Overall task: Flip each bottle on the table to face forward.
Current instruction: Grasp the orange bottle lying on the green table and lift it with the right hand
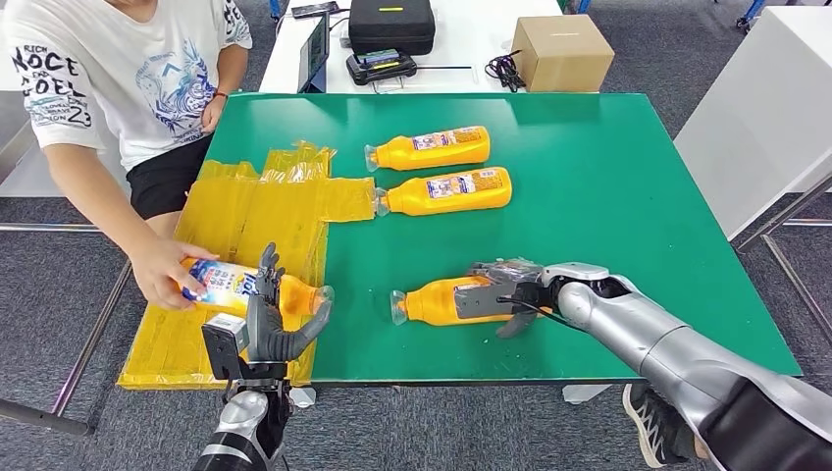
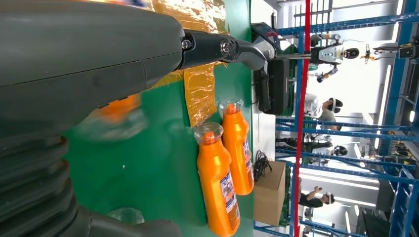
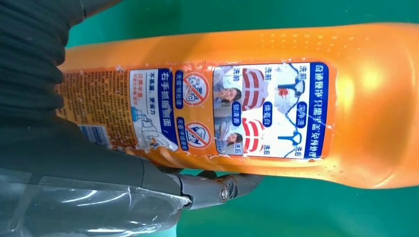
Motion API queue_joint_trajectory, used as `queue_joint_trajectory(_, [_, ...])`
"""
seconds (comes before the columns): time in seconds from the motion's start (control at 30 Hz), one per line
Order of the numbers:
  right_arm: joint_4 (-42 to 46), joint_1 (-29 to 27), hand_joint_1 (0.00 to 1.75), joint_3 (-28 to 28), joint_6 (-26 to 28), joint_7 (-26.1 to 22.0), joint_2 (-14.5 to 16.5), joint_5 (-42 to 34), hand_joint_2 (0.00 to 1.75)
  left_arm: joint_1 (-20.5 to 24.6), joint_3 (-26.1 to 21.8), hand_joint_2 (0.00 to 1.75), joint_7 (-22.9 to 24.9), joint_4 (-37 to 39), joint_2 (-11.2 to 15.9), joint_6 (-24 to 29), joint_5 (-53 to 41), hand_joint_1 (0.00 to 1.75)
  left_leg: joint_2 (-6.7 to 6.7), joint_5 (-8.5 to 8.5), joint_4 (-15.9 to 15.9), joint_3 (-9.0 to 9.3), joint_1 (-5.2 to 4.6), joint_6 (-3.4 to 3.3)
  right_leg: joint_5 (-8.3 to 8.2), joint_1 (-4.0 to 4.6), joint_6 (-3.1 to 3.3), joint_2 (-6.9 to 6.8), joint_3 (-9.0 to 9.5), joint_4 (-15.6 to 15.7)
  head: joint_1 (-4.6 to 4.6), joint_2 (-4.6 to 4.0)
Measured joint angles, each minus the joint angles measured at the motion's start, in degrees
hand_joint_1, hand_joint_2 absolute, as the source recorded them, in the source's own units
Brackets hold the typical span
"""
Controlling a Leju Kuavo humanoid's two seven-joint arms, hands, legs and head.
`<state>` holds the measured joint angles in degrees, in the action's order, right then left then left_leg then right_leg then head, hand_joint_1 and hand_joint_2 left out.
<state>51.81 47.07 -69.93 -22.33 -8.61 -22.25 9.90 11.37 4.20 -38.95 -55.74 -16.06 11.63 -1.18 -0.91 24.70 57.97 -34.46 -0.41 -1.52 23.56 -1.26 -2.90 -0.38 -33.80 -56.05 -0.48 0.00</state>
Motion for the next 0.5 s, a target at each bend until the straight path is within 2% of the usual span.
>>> queue_joint_trajectory(0.23, [-0.43, 0.00, 0.00, -0.27, 0.19, -0.03, 0.24, 0.30, 1.75, 0.00, 0.00, 1.75, 0.00, 0.01, 0.00, -0.04, 0.02, 0.00, 0.00, 0.00, 0.00, 0.00, 0.00, 0.00, 0.00, 0.00, 0.00, 0.00, 0.00, 0.00, 0.00, 0.00])
queue_joint_trajectory(0.5, [-1.83, -0.28, 0.00, -0.58, 2.31, 0.53, 1.57, 4.40, 1.75, -0.03, 0.00, 1.75, 0.13, 0.03, 0.00, -0.56, 0.17, 0.00, 0.00, 0.00, 0.00, 0.00, 0.00, 0.00, 0.00, 0.00, 0.00, 0.00, 0.00, 0.00, -0.01, 0.00])
